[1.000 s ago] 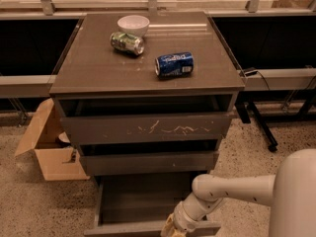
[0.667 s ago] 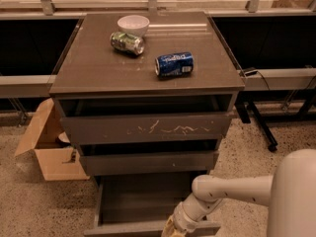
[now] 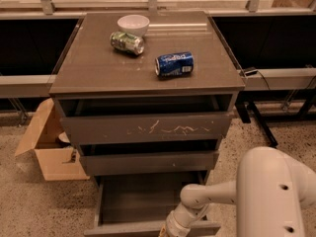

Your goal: Close bottom drawer

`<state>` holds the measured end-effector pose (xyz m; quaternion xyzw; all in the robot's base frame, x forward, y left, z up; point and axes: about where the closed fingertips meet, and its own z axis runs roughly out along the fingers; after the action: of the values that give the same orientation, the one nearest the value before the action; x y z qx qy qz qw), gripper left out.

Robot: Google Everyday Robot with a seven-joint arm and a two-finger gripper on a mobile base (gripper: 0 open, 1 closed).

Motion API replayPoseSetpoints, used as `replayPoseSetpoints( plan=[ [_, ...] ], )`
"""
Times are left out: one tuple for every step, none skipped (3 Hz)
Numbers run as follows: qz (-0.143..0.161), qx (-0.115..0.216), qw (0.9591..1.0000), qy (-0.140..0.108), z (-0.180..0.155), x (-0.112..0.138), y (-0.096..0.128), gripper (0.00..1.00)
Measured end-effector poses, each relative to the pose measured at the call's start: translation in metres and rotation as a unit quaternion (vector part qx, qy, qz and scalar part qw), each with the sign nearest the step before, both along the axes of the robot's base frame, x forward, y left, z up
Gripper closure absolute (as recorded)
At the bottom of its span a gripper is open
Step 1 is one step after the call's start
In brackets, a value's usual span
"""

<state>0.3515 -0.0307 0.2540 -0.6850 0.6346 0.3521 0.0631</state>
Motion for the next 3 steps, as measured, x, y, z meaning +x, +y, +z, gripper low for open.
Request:
replayPoseSetpoints(
  plan=[
    [0.004, -0.022, 0.9998, -0.001, -0.036, 0.0, 0.006, 1.0],
    [-0.003, -0.045, 0.999, 0.003, -0.064, 0.003, 0.008, 0.85],
    [-0.014, -0.058, 0.9982, -0.003, -0.078, 0.01, 0.006, 0.61]
  ],
)
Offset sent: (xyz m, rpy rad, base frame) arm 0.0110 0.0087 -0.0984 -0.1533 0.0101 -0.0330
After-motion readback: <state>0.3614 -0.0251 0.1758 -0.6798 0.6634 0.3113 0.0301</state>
